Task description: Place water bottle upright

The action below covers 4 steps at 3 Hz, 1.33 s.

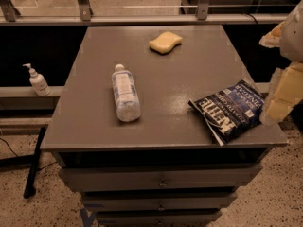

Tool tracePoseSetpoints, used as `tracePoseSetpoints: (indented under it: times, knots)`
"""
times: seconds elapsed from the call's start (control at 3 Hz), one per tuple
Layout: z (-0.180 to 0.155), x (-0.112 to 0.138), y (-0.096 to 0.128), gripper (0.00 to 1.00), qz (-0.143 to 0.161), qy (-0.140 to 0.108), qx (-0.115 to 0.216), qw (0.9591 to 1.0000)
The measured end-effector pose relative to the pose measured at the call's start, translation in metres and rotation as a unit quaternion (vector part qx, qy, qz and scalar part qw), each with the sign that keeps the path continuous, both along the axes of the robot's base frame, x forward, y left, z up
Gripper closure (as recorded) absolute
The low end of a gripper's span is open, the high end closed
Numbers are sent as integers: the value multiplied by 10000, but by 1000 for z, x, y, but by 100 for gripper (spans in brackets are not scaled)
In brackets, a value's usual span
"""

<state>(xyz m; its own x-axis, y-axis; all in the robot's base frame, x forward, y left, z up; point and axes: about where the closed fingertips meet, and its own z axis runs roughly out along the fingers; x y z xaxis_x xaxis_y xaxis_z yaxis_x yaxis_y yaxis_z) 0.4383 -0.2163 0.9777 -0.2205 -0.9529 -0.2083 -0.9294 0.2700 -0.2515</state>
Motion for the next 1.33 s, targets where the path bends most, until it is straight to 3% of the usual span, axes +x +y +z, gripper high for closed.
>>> tracePoseSetpoints:
  times: [0.33, 0.67, 1.0, 1.33]
  knots:
    - [0, 0, 0, 0, 0, 0, 0, 10000]
    - [2, 16, 29, 0, -36, -17, 117, 9999]
    - [14, 66, 115, 0, 29, -110, 441, 9990]
    - [14, 103, 191, 0, -139, -60, 783, 9968]
